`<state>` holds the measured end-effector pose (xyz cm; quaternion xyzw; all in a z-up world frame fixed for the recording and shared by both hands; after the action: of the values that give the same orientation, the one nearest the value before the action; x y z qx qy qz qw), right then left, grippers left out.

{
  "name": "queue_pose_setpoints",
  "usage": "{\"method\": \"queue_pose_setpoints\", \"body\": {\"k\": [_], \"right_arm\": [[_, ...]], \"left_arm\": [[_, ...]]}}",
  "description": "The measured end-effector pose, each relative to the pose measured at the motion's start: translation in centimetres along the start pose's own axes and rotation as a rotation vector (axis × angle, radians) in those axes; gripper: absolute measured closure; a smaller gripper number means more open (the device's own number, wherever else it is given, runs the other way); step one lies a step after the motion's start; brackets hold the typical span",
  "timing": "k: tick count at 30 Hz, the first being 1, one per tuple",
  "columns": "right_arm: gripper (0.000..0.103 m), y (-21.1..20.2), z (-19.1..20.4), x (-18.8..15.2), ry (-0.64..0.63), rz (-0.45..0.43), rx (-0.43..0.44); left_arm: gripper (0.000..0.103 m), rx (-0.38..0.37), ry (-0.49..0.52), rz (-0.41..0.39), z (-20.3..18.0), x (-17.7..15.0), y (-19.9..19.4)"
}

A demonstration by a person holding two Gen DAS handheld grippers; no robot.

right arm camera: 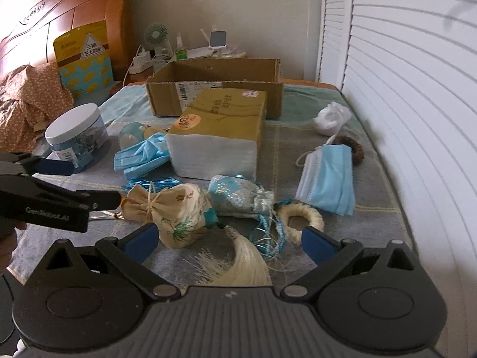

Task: Organize soft objects
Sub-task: 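Move the right tool toward the beige drawstring pouch while the left tool grasps the orange-tipped white cord, then close the right tool on the beige drawstring pouch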

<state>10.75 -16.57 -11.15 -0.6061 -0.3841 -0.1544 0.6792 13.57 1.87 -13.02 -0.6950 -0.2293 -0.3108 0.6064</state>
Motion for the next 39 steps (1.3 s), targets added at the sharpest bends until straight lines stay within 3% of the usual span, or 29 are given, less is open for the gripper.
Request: {"method": "queue_pose_setpoints", "body": {"k": [3, 10, 17, 24, 39], "right_arm": [[0.0, 0.4, 0.2, 0.0, -0.01, 0.011, 0.002], [0.0, 1.1, 0.3, -0.2, -0.012, 0.027, 0.007], [0.0, 1.2, 0.3, -0.1, -0.019, 0.022, 0.012], [0.0, 1.2, 0.5, 0.0, -0.037, 0.018, 0.014], [0.0, 3.2, 4.3, 1.7, -0.167, 0.021, 0.099]], "left_arm": [[0.026, -0.031, 0.033, 0.008, -0.7, -0.2, 0.3], [0.042, -0.062, 0.051, 0.003, -1.8, -0.2, 0.5], [0.066, -0.078, 0.039, 0.031, -2.4, -0.8, 0.8], [0.078, -0.077, 0.045, 0.033, -2.8, -1.2, 0.6], [0.08, -0.046, 0.047, 0.015, 0.0, -0.1, -0.3]]}}
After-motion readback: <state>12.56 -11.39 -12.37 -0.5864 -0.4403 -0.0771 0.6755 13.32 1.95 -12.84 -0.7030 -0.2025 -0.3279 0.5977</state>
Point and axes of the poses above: each gripper's, at about its wrist camera, not at the fingertips, and y roughly the way its jaws point, z to its left, x to its top, the point moved 8 cm from there along y, roughly the way its jaws point, and after that the axes turned 6 degrees about -y, right-handed, at the moved point
